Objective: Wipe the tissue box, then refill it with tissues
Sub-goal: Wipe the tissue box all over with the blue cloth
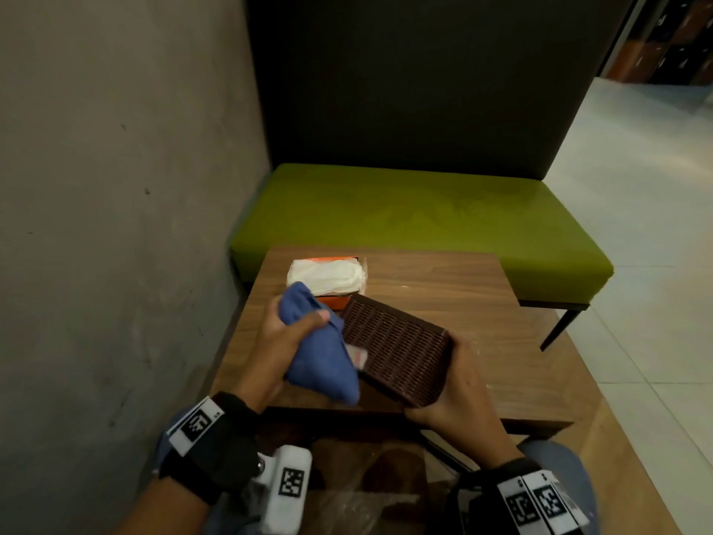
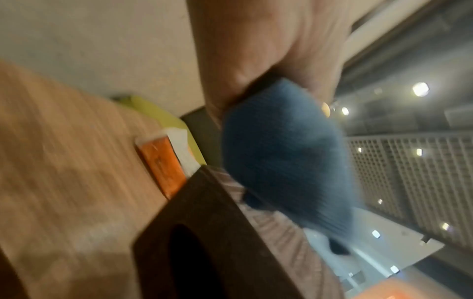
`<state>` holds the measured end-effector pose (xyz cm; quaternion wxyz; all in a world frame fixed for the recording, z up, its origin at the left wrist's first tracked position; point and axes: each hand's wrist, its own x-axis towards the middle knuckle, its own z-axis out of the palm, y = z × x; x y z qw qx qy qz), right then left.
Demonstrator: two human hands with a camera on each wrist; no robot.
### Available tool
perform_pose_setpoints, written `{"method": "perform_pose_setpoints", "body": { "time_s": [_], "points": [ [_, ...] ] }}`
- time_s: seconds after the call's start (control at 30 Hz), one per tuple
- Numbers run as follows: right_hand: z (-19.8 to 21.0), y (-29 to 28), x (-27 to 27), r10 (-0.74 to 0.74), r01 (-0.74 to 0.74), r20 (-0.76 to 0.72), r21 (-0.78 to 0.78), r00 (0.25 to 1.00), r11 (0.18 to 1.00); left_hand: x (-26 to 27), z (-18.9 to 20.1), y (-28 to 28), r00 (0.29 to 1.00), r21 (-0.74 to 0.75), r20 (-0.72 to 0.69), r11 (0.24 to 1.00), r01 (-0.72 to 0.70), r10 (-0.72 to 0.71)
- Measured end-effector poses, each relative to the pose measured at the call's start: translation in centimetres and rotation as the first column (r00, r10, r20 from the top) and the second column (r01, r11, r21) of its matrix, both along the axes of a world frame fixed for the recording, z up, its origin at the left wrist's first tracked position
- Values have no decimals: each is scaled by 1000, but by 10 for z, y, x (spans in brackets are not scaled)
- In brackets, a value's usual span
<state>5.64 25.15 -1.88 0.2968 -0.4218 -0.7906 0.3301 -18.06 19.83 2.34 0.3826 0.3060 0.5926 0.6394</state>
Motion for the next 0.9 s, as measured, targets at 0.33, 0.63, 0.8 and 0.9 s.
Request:
{"method": "perform_pose_setpoints", "body": {
  "time_s": [0.33,0.63,0.8,0.9],
  "points": [
    [-2,-14,-12,-13,15,-70,37,997,999,56,0,4,726,148,-670,986,-72,154],
    [-6,-15,-2,-35,39,-63,67,997,997,16,-28,-26,473,-78,-788,826,559,-395],
    [-3,-19,-7,-30,30,1,54,1000,998,9,-5,-22,864,264,-492,964,30,108],
    [-1,-19,-18,-41,39,7,150,999,988,33,11,-24,791,282,-587,959,0,173]
  ]
}}
